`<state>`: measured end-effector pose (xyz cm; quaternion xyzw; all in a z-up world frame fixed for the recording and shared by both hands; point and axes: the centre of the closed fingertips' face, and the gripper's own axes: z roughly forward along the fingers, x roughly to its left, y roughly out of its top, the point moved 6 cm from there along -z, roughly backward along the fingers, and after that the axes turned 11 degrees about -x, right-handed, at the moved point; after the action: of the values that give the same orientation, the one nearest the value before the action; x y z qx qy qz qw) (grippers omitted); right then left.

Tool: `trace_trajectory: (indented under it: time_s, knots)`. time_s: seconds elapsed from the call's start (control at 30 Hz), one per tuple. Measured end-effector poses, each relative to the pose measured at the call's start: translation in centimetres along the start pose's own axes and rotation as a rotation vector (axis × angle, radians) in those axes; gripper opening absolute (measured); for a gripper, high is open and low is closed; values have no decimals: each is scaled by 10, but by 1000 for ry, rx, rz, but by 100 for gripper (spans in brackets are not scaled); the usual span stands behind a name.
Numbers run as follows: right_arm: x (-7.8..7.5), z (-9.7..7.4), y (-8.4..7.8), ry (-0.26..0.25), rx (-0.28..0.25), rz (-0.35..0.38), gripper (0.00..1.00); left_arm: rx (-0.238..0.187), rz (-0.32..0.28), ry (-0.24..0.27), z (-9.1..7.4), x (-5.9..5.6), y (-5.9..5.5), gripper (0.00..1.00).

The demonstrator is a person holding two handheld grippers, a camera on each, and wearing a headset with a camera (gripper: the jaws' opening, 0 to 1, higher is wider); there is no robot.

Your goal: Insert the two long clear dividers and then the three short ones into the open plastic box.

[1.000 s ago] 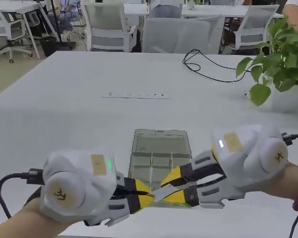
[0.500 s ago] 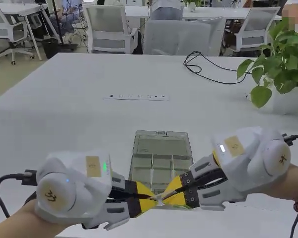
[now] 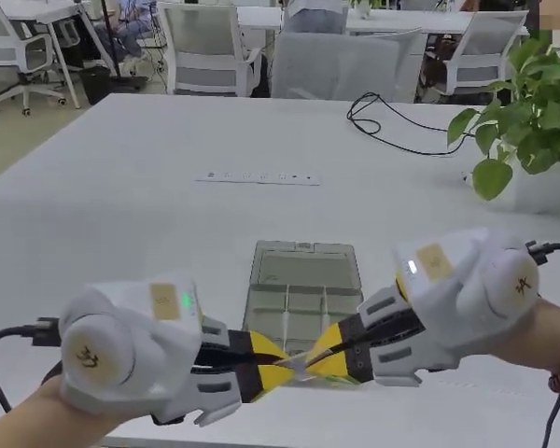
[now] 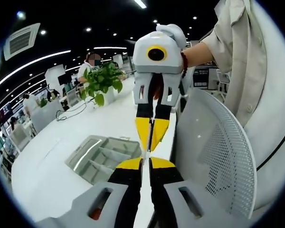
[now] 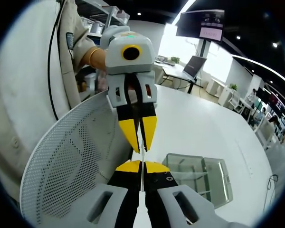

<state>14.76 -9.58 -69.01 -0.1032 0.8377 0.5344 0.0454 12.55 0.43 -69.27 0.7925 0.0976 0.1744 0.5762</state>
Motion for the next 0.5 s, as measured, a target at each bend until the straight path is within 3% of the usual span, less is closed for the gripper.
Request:
trace_trajectory:
  time_s: [0.27,0.37,0.5]
  knots:
    - [-16,-1,-3,-75,12,29,2,-20,-59,85,-7,8,-6,14]
    - [-22,0,-3,-109,11,55,2,-63,-127,149,-12,15,-5,17]
    - [-30,3,-5,-145,5,85,2,-86,-149,208,-16,20,-6,22]
